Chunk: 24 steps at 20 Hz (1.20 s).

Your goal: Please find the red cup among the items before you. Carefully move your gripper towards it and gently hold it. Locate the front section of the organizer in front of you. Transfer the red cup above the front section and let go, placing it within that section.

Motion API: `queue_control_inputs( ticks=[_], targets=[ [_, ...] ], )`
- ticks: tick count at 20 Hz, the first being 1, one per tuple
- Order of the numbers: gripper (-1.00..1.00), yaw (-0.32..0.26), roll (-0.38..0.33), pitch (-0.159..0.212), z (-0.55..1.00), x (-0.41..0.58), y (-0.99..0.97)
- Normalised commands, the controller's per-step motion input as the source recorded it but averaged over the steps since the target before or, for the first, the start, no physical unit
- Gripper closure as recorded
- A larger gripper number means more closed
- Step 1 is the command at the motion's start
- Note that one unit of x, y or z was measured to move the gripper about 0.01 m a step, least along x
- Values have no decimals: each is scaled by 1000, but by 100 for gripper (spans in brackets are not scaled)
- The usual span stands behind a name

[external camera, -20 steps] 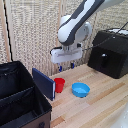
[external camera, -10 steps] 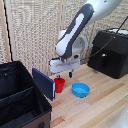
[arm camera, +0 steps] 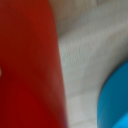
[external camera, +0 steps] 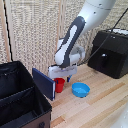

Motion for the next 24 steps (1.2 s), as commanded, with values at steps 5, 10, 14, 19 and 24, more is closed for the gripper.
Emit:
queue_control_inputs(
  ticks=[5,10,14,19,24],
  targets=[
    [100,57,-3,22,-67,35,-27],
    [100,-3,-24,9,-59,-90,0],
    [100,-31,-12,-28,23,-101,-10],
    [100,-43,-17,-86,425,-109,-101],
    [100,2,12,18,983,0,-88]
  ],
)
